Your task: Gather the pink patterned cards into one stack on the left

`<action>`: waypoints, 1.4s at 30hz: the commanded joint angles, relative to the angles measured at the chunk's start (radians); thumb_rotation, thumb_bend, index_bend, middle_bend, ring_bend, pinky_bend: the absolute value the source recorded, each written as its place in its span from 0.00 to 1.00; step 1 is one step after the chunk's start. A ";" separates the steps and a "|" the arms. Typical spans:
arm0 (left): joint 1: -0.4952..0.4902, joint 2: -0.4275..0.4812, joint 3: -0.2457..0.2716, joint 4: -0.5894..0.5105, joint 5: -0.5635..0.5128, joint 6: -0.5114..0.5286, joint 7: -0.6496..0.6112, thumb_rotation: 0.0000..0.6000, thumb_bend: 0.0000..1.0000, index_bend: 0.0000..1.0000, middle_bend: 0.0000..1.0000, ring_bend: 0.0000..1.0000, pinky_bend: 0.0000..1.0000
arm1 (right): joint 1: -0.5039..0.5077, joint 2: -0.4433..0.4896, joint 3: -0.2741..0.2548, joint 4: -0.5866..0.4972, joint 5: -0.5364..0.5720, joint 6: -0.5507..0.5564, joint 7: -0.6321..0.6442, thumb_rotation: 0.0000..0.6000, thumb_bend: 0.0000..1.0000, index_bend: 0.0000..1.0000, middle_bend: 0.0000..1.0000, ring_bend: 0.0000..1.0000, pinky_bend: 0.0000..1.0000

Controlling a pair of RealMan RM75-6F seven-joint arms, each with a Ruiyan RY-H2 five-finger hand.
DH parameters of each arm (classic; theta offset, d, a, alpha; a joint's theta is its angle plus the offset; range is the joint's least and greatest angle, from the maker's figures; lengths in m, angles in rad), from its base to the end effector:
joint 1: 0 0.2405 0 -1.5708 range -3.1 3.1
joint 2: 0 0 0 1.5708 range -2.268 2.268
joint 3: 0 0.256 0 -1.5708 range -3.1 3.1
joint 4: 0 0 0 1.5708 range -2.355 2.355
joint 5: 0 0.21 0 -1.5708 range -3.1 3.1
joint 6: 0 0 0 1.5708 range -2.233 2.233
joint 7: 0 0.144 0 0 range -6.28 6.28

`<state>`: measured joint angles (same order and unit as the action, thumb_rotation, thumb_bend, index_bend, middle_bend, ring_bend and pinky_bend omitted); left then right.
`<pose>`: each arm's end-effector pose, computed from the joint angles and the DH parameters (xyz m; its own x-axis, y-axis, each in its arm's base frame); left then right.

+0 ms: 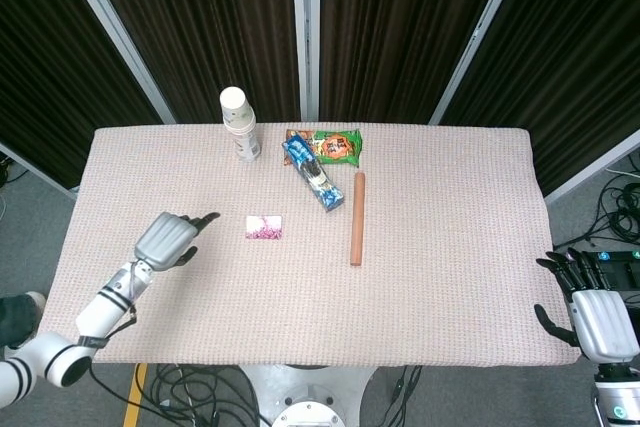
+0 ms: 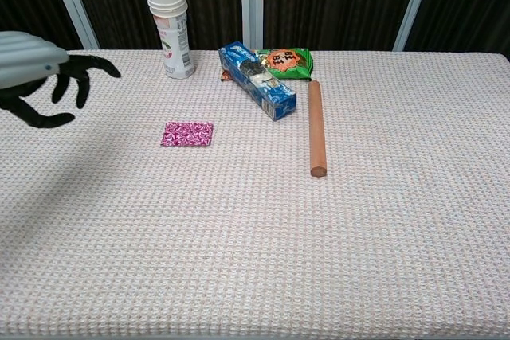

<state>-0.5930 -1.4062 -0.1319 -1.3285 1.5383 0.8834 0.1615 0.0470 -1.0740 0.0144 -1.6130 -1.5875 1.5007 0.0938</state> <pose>-0.2257 0.3313 0.0240 0.6654 0.1940 0.7208 0.6998 -0.4983 -0.5118 -0.3113 -0.1616 0.1656 0.3557 -0.0404 0.9337 -0.9338 -0.0560 0.3534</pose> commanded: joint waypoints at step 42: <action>-0.410 -0.225 0.116 0.143 -0.778 -0.328 0.466 1.00 0.55 0.21 0.82 0.74 0.92 | 0.010 0.003 0.008 0.002 0.048 -0.038 -0.004 0.97 0.24 0.19 0.14 0.04 0.03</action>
<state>-0.9904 -1.6477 -0.0351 -1.1567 0.7878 0.5413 0.6043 0.0574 -1.0708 0.0229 -1.6114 -1.5396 1.4629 0.0894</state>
